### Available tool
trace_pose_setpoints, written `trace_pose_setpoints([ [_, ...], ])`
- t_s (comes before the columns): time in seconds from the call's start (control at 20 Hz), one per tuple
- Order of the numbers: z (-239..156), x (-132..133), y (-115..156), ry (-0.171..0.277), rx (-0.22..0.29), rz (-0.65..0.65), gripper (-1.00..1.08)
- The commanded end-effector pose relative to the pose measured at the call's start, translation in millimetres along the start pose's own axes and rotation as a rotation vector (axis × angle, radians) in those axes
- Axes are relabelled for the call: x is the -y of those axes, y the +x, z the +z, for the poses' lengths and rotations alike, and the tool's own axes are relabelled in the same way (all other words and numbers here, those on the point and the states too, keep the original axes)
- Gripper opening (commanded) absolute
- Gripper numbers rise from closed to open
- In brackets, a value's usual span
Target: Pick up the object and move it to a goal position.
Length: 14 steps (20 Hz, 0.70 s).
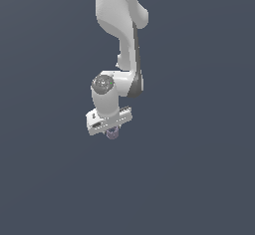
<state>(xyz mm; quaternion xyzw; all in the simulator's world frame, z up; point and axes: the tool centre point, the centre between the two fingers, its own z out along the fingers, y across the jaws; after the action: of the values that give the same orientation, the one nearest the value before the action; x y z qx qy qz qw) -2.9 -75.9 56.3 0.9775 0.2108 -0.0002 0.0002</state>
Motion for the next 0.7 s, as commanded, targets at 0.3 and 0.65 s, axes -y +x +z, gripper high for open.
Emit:
trace_pose_setpoints([
  [0.3, -31, 45, 7, 0.000, -0.001, -0.001, -1.00],
  [0.65, -76, 110, 18, -0.001, 0.000, -0.002, -1.00],
])
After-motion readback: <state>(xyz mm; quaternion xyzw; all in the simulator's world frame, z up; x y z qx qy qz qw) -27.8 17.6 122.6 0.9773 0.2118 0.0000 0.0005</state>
